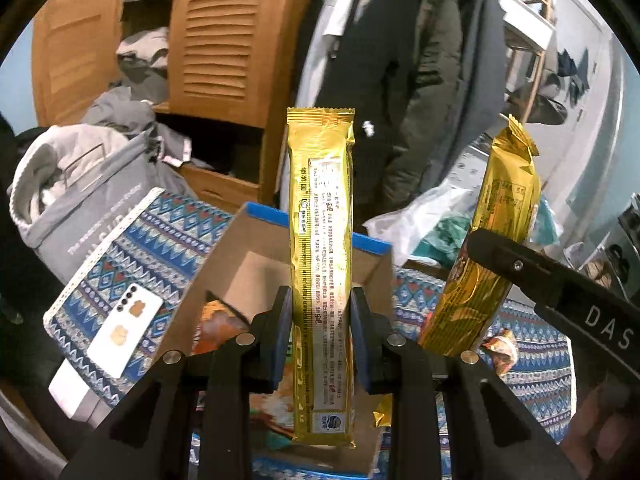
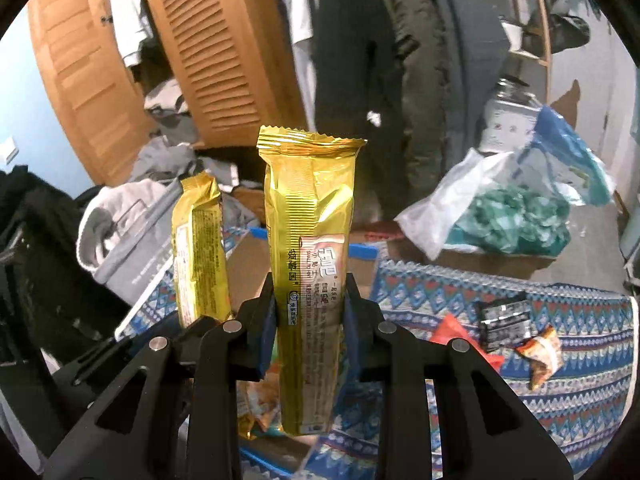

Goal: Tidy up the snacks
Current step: 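Lift both held yellow bars and carry them over the box, then open both tools to drop the yellow bars into the box, then move both tools back from the box toward the red and black bags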

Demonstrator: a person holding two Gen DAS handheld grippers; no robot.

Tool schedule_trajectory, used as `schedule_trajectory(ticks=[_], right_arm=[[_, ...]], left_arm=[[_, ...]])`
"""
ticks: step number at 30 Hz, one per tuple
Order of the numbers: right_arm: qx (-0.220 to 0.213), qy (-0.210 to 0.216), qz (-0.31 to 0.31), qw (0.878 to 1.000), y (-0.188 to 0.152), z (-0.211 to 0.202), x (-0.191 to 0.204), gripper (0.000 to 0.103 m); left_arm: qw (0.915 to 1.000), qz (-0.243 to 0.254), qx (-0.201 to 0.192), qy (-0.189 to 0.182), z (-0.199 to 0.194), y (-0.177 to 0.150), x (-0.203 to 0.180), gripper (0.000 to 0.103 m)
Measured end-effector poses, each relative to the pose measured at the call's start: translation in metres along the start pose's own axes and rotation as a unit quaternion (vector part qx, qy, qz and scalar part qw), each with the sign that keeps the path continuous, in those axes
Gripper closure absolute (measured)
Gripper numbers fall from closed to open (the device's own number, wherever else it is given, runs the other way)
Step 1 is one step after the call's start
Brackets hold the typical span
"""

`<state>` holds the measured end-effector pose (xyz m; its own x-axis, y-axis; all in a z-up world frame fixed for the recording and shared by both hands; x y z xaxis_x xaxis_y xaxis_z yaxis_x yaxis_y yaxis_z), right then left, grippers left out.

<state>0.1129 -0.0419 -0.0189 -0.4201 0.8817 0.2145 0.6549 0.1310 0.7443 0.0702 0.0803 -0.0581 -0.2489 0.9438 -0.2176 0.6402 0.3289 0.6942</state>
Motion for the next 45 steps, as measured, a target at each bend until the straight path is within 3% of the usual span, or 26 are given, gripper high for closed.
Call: schedule_trajectory(ticks=[10, 16, 20, 22, 24, 30, 40, 45], right_arm=[[0.049, 0.007, -0.004, 0.999, -0.022, 0.042, 0.022, 0.075], [0.068, 0.001, -0.009, 0.998, -0.028, 0.058, 0.028, 0.075], [0.083, -0.006, -0.010, 0.997, -0.032, 0.066, 0.028, 0.069], [0.081, -0.011, -0.007, 0.997, -0.032, 0.066, 0.025, 0.068], [0.080, -0.013, -0.005, 0.997, -0.032, 0.066, 0.023, 0.060], [0.072, -0.022, 0.005, 0.997, -0.030, 0.061, 0.010, 0.040], [0.071, -0.039, 0.028, 0.996, -0.035, 0.052, -0.022, 0.038], [0.069, -0.045, 0.035, 0.996, -0.038, 0.044, -0.034, 0.038]], left_arm=[[0.9992, -0.017, 0.011, 0.033, 0.018, -0.008, 0.042, 0.075], [0.9978, -0.031, 0.043, 0.039, 0.037, -0.019, 0.056, 0.074], [0.9976, -0.037, 0.039, 0.044, 0.038, -0.021, 0.059, 0.074], [0.9977, -0.033, 0.032, 0.050, 0.036, -0.018, 0.059, 0.067], [0.9977, -0.035, 0.028, 0.052, 0.034, -0.016, 0.059, 0.055], [0.9970, -0.044, 0.042, 0.047, 0.038, -0.019, 0.059, 0.053], [0.9976, -0.035, 0.052, 0.028, 0.036, -0.023, 0.035, 0.047], [0.9983, -0.021, 0.049, 0.023, 0.035, -0.025, 0.017, 0.037]])
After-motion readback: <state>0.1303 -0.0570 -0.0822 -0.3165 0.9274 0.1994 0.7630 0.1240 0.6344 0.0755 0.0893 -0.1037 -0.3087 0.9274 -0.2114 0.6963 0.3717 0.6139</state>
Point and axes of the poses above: each gripper's, at about its wrist camera, not at the fingertips, and z roughly the way its jaws point, x to its left, y to its top, the point moved 7 cm from there along z, roughly the way its jaws point, and after that the axes turned 3 degrees about -z, right-handed, at the moved point
